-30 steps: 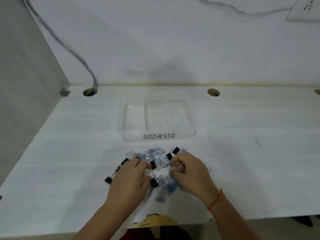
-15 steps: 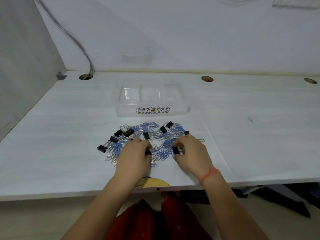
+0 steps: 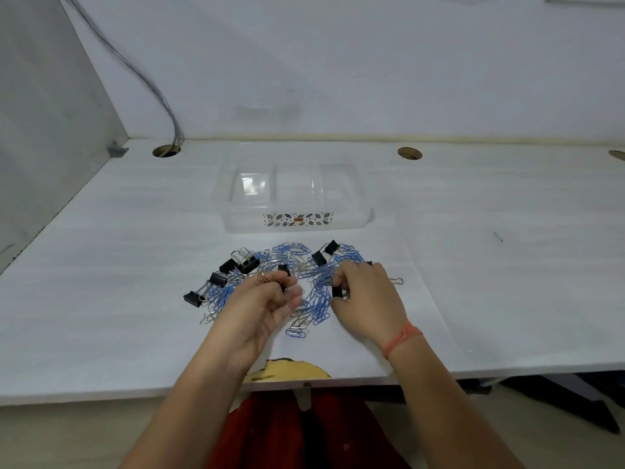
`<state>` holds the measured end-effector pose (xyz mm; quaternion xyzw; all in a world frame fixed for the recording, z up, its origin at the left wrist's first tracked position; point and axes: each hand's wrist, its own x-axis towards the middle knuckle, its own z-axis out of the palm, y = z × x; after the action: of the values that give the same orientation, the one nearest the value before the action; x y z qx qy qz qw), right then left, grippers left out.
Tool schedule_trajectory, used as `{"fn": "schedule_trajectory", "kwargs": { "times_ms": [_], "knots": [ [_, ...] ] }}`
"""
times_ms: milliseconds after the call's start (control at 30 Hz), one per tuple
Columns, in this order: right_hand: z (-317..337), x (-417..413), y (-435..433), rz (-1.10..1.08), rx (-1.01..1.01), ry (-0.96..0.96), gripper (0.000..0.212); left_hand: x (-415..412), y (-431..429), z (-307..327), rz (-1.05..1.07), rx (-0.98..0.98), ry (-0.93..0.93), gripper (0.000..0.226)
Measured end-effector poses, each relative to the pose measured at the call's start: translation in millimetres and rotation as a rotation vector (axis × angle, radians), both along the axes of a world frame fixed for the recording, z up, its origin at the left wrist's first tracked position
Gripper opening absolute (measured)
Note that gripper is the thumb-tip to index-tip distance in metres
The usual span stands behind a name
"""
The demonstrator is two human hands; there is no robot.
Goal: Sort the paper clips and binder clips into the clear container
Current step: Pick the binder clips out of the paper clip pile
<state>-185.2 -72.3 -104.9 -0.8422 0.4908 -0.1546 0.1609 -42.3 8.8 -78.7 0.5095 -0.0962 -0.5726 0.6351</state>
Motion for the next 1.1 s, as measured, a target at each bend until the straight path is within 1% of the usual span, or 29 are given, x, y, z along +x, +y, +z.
{"fn": "schedule_trajectory", "kwargs": {
  "times_ms": [67,100,200,267,300,367,400,433,500,533,567,600,633,667,767,800,867,933,967,1000,1100],
  "knots": [
    [-1,2,-1,0.004,-0.013,0.002,0.027,2,-2,-2,-0.008,0.002,-0.069,0.027],
    [-1,4,-1,0.007,-0.005,-0.001,0.030,2,-1,-4,-0.032,0.016,-0.159,0.023],
    [1,6,-2,0.012,0.041,-0.019,0.031,0,-1,-8,-0.102,0.080,-0.527,0.012],
    [5,4,-3,-0.007,0.112,-0.089,0.029,0,-4,-11,-0.084,0.054,-0.768,0.011],
    [9,3,-4,-0.030,0.167,-0.177,0.025,0,-6,-12,-0.058,0.039,-0.944,0.010],
    [20,-1,-9,-0.112,0.336,-0.453,0.014,6,-13,-13,-0.027,0.067,-1.366,0.003],
    [25,-2,-11,-0.155,0.448,-0.611,0.010,10,-16,-14,-0.042,0.092,-1.524,0.009],
    [29,-2,-14,-0.190,0.572,-0.758,0.008,14,-22,-16,-0.082,0.120,-1.629,0.018],
    [32,2,-22,-0.240,0.855,-1.025,0.011,21,-33,-19,-0.189,0.184,-1.729,0.026],
    [32,5,-27,-0.250,0.979,-1.125,0.015,23,-38,-18,-0.229,0.206,-1.744,0.026],
    [32,8,-31,-0.252,1.052,-1.164,0.019,24,-43,-18,-0.255,0.210,-1.744,0.026],
    [30,12,-35,-0.257,1.060,-1.128,0.020,26,-46,-18,-0.273,0.203,-1.734,0.025],
    [29,16,-39,-0.259,0.996,-1.023,0.020,27,-48,-18,-0.282,0.195,-1.721,0.026],
    [27,20,-42,-0.252,0.854,-0.854,0.018,27,-49,-18,-0.286,0.191,-1.706,0.026],
    [19,30,-50,-0.152,0.211,-0.276,0.015,29,-45,-18,-0.276,0.183,-1.678,0.028],
    [16,33,-51,-0.100,0.100,-0.140,0.018,29,-43,-17,-0.260,0.184,-1.653,0.029],
    [10,40,-53,-0.011,0.067,0.035,0.025,31,-39,-14,-0.227,0.178,-1.586,0.028],
    [7,42,-54,0.035,0.078,0.070,0.022,32,-35,-10,-0.202,0.170,-1.473,0.023],
    [7,42,-54,0.050,0.080,0.042,0.018,34,-32,-8,-0.196,0.168,-1.350,0.020],
    [7,42,-55,0.067,0.082,0.004,0.013,35,-30,-5,-0.197,0.161,-1.154,0.017],
    [9,37,-52,0.096,0.117,-0.069,0.015,36,-25,2,-0.170,0.079,-0.484,0.007]
  ]
}}
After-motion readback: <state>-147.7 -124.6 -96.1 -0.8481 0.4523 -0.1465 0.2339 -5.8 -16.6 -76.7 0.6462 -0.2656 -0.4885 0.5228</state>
